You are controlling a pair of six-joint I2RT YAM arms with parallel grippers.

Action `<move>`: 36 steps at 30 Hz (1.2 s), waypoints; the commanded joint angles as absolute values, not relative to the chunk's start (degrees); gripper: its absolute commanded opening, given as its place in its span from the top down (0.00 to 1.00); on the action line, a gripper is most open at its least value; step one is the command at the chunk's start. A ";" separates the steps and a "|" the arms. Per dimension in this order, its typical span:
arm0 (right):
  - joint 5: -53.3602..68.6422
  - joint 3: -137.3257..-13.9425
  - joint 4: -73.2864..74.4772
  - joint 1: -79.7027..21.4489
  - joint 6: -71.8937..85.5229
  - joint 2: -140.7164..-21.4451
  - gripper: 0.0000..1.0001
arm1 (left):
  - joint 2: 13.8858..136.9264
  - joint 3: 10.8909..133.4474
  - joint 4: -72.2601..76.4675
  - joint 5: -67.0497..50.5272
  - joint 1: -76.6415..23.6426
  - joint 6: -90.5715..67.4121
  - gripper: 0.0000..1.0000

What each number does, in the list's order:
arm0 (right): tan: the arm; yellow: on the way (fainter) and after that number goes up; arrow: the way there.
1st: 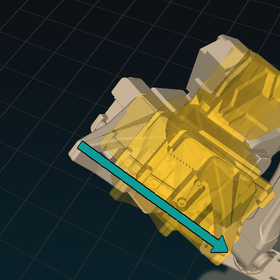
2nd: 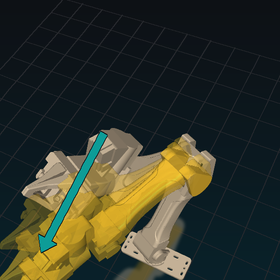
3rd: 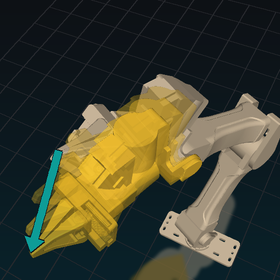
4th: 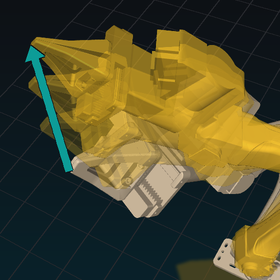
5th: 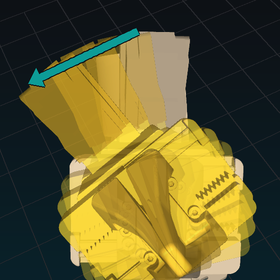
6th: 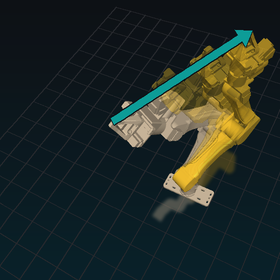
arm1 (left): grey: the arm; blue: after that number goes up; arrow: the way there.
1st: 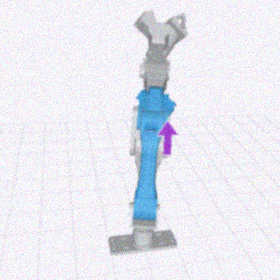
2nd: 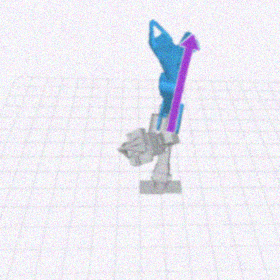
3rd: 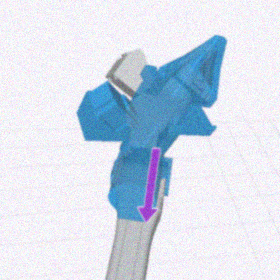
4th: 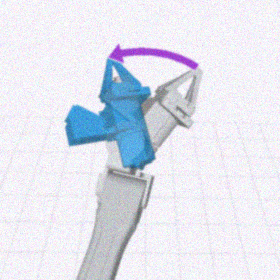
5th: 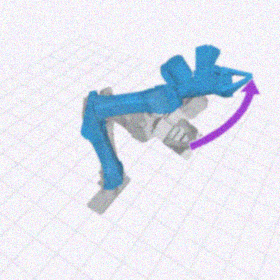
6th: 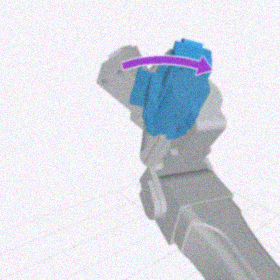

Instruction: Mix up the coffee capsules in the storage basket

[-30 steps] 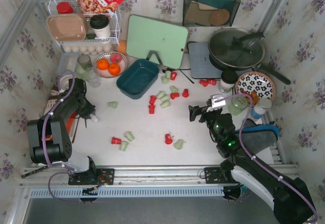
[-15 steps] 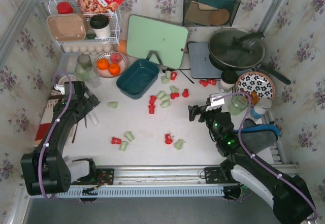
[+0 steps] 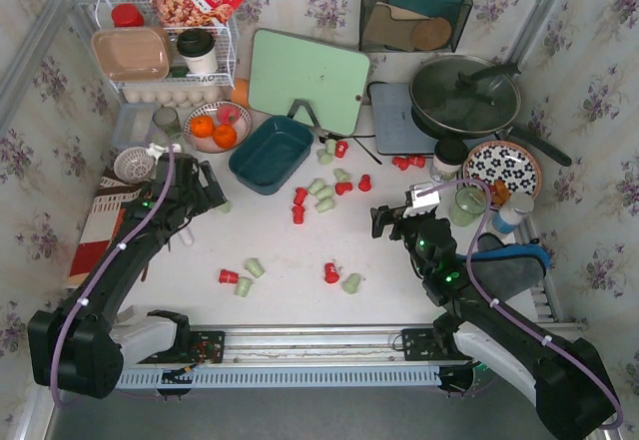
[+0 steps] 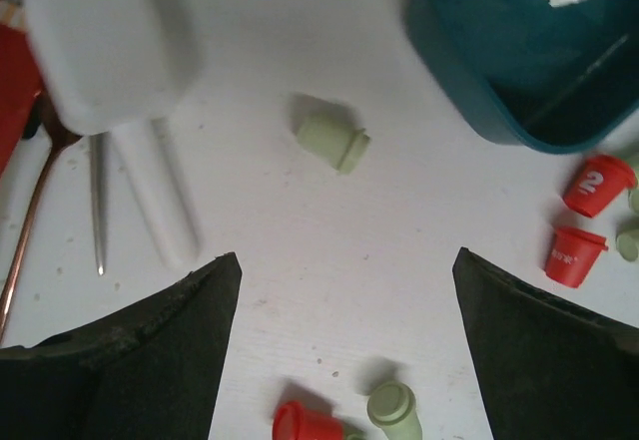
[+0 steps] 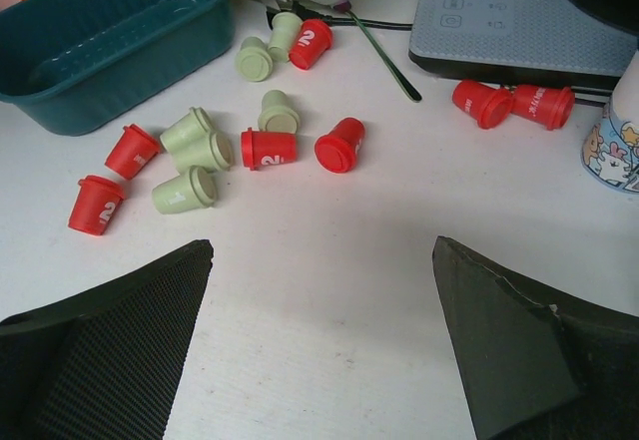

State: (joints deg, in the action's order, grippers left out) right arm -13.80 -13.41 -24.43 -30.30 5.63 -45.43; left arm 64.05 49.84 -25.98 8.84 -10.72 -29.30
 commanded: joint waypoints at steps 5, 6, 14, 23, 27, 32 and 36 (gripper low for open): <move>-16.60 -13.83 -26.09 -30.39 7.27 -46.63 0.00 | 70.03 52.91 -23.22 10.85 -17.60 -21.59 0.14; -16.53 -13.86 -26.29 -30.39 7.22 -47.03 0.00 | 71.15 53.27 -22.83 10.88 -18.31 -20.84 0.15; -15.97 -14.78 -26.51 -30.34 6.94 -50.49 0.00 | 77.95 56.55 -17.67 9.25 -20.19 -21.65 0.18; -15.72 -14.99 -26.52 -30.41 6.68 -50.66 0.00 | 84.92 56.77 -21.27 14.04 -21.07 -21.67 0.22; -14.83 -15.25 -26.46 -30.40 6.76 -51.30 0.00 | 87.36 57.86 -23.01 13.57 -19.54 -19.74 0.21; -14.24 -15.23 -26.29 -30.34 6.76 -51.11 0.00 | 90.82 59.31 -23.69 6.68 -14.12 -18.79 0.19; -14.13 -15.26 -26.11 -30.41 6.69 -50.85 0.00 | 93.66 59.72 -23.02 0.71 -10.38 -18.03 0.19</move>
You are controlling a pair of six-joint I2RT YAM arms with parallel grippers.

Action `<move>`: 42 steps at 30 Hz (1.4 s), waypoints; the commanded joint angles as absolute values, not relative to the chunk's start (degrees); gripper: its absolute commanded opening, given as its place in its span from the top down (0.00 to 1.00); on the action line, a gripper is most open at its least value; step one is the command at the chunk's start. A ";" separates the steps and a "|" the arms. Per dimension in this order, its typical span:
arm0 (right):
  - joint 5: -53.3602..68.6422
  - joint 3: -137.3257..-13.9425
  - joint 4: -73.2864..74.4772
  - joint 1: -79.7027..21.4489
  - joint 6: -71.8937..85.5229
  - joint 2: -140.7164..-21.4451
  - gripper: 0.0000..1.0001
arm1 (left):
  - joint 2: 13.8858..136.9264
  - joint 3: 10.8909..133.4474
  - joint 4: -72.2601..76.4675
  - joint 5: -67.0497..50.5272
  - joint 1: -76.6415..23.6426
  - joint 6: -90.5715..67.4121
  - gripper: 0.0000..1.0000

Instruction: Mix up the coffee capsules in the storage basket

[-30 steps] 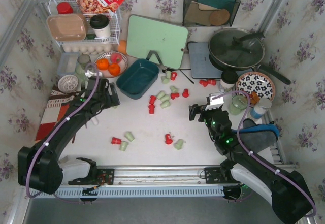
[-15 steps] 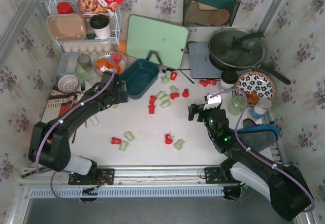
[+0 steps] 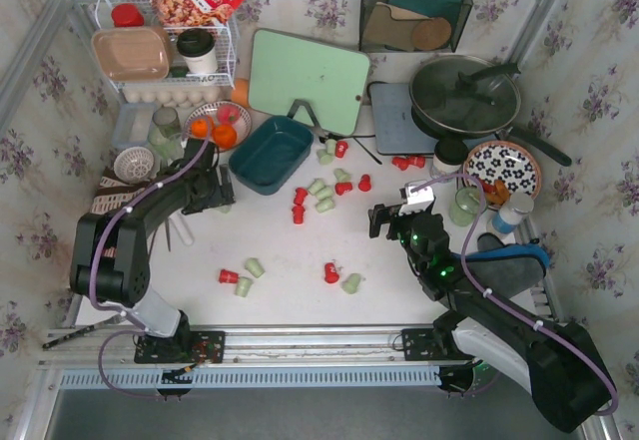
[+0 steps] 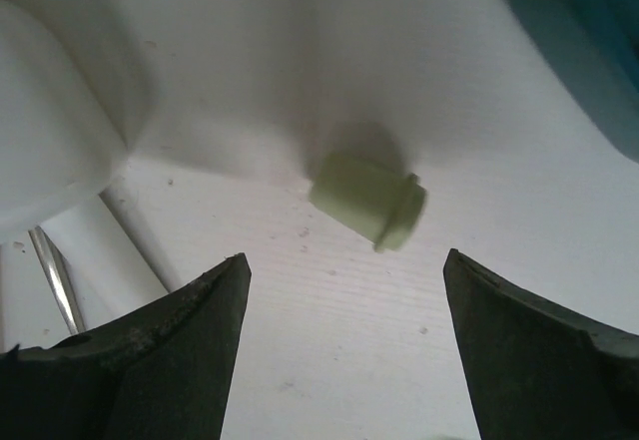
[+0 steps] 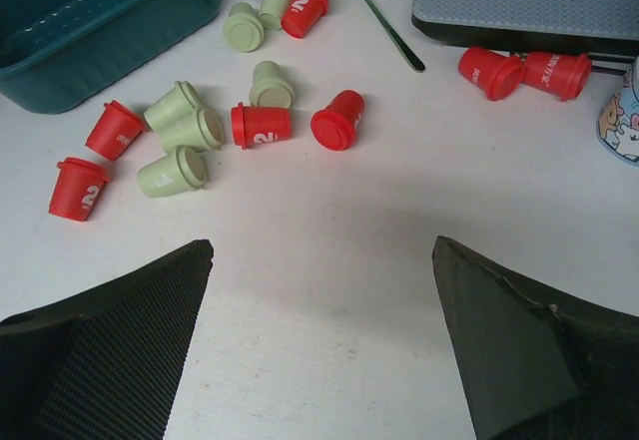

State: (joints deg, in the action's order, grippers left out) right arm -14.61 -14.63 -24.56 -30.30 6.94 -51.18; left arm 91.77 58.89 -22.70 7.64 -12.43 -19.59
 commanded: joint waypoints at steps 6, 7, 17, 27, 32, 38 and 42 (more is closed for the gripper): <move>-13.69 -15.43 -26.13 -30.41 6.64 -51.38 0.00 | 97.59 61.85 -23.93 -0.39 -9.58 -16.30 0.19; -13.57 -15.48 -25.97 -30.34 6.67 -51.52 0.00 | 98.20 62.21 -24.19 -0.36 -9.32 -16.09 0.20; -13.29 -15.61 -25.93 -30.39 6.60 -51.59 0.00 | 103.03 66.97 -27.30 -4.04 -6.28 -14.00 0.32; -13.38 -15.56 -25.78 -30.41 6.59 -51.64 0.00 | 106.00 68.03 -28.66 -7.30 -6.29 -15.01 0.50; -13.37 -15.65 -25.66 -30.37 6.58 -51.51 0.00 | 104.86 66.48 -28.50 -6.04 -6.25 -16.33 0.59; -13.36 -15.67 -25.49 -30.37 6.59 -51.43 0.00 | 100.62 64.11 -27.52 -5.71 -6.50 -16.99 0.67; -13.50 -15.67 -25.53 -30.41 6.53 -51.50 0.00 | 95.95 62.42 -26.84 -5.27 -7.66 -17.22 0.69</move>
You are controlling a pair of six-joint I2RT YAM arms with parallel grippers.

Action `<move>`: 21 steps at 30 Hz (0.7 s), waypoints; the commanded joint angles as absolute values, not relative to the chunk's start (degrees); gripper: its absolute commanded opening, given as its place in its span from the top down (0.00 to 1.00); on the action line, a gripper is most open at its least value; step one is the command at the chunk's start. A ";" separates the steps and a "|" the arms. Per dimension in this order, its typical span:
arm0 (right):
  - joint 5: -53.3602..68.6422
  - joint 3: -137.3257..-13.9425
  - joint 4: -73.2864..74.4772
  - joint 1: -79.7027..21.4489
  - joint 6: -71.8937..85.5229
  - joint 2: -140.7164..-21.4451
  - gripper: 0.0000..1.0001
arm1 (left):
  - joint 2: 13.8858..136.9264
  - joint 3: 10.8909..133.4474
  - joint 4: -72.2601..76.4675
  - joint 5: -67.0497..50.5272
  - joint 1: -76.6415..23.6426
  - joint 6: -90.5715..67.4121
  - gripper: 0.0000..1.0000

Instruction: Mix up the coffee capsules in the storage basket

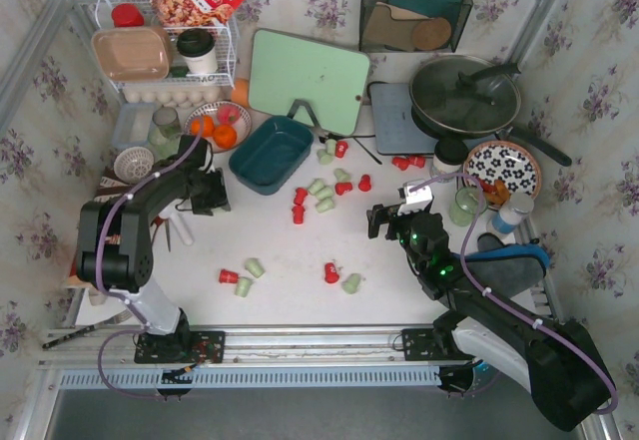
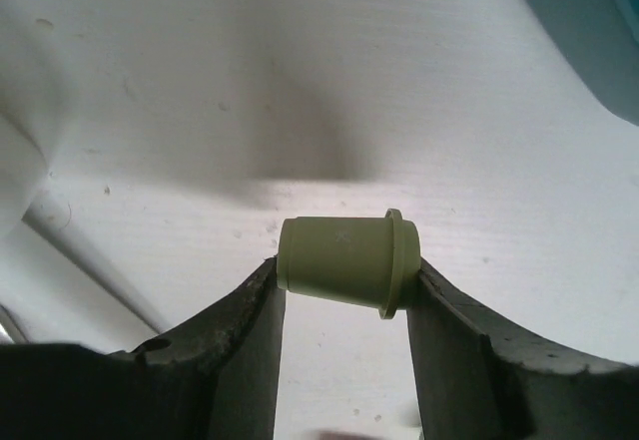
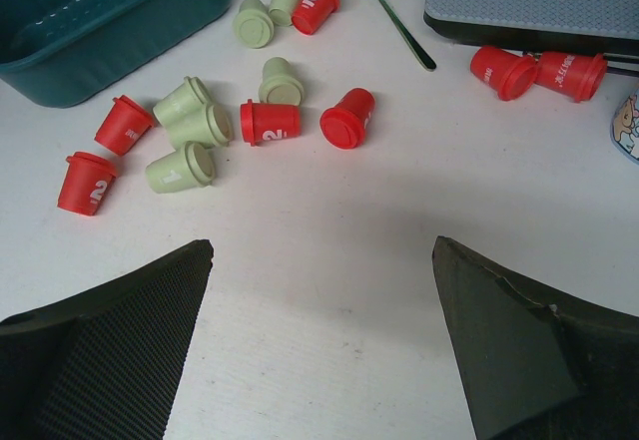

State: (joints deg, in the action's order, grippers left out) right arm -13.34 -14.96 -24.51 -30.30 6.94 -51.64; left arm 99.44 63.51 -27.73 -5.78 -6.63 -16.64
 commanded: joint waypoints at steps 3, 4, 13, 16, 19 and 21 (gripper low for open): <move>-13.66 -15.65 -25.30 -30.41 6.49 -51.38 0.00 | 92.15 61.65 -26.13 -4.33 -10.08 -17.14 0.69; -13.69 -15.64 -25.31 -30.41 6.50 -51.27 0.00 | 90.81 61.62 -25.86 -3.78 -11.21 -17.11 0.69; -13.47 -15.65 -25.31 -30.40 6.50 -51.08 0.00 | 83.37 63.62 -20.88 0.94 -22.43 -16.18 0.70; -13.27 -15.64 -25.39 -30.40 6.54 -51.06 0.00 | 83.02 64.93 -18.38 2.48 -25.54 -14.89 0.70; -13.21 -15.66 -25.66 -30.38 6.59 -51.41 0.00 | 83.43 65.91 -14.76 2.76 -27.37 -14.14 0.70; -13.03 -15.90 -25.54 -30.37 6.58 -51.74 0.00 | 84.11 66.58 -12.17 2.11 -28.10 -13.83 0.70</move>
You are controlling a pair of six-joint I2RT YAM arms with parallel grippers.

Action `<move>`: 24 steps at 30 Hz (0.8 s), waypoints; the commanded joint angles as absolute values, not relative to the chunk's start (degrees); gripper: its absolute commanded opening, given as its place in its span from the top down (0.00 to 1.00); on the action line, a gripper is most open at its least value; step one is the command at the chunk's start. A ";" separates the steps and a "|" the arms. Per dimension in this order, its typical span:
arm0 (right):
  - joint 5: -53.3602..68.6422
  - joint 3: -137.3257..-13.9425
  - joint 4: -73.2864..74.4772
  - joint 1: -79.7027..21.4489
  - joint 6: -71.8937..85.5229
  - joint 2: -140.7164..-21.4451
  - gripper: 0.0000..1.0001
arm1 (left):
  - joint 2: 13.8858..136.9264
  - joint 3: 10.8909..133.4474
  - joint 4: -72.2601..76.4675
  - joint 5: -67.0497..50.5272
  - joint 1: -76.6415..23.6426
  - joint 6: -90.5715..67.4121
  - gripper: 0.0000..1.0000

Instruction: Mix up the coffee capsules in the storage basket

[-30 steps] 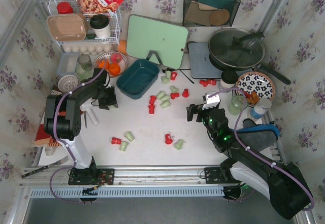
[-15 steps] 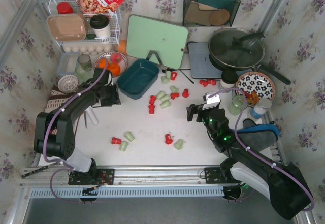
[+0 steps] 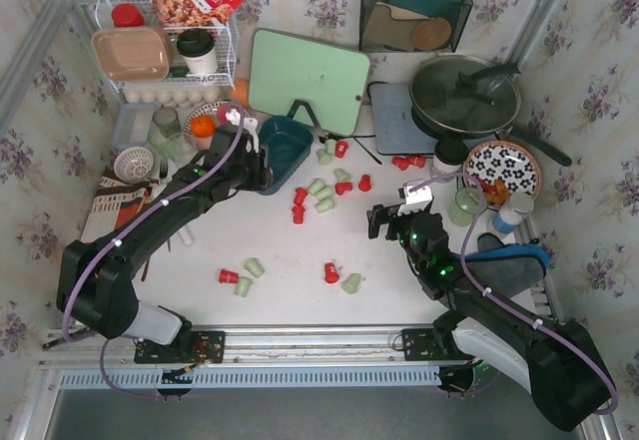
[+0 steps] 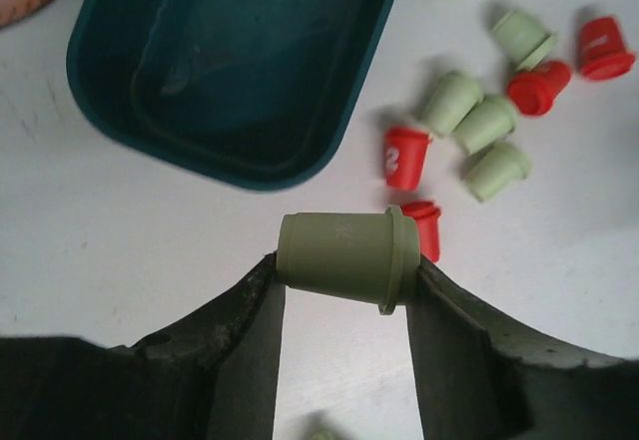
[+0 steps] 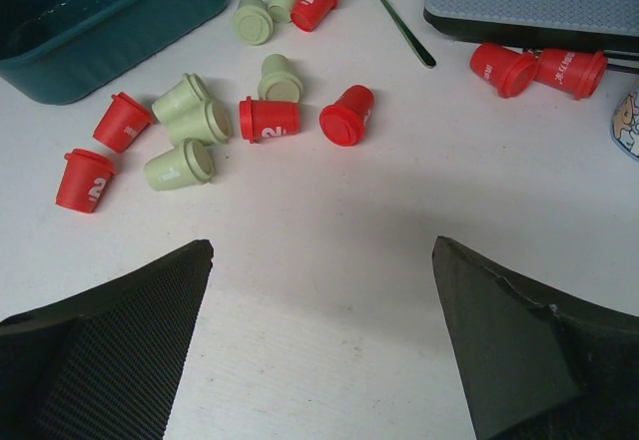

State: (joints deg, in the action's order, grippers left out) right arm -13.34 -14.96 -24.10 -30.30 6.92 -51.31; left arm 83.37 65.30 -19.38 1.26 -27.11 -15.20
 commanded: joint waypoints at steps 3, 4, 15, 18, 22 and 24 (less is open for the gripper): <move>-12.86 -16.06 -25.40 -30.41 6.64 -51.94 0.00 | 87.02 69.12 -9.94 1.07 -29.36 -13.18 0.70; -12.83 -16.00 -25.48 -30.41 6.67 -52.00 0.00 | 87.90 70.35 -9.48 1.08 -29.83 -12.77 0.70; -12.84 -16.09 -25.44 -30.40 6.59 -52.00 0.00 | 103.07 82.36 -12.61 11.91 -30.99 -12.74 0.69; -12.62 -16.15 -25.47 -30.41 6.68 -52.01 0.00 | 105.74 84.04 -13.42 13.42 -30.34 -12.85 0.65; -12.28 -16.27 -25.32 -30.40 6.85 -51.83 0.00 | 110.11 88.45 -18.84 13.52 -28.69 -14.98 0.60; -12.16 -16.30 -25.31 -30.41 6.93 -51.77 0.00 | 111.95 90.17 -21.48 13.58 -27.79 -17.25 0.54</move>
State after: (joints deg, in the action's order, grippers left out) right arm -12.67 -15.66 -24.10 -30.30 6.94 -52.05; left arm 109.43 87.44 -16.08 11.75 -29.04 -13.82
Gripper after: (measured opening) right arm 0.998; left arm 0.495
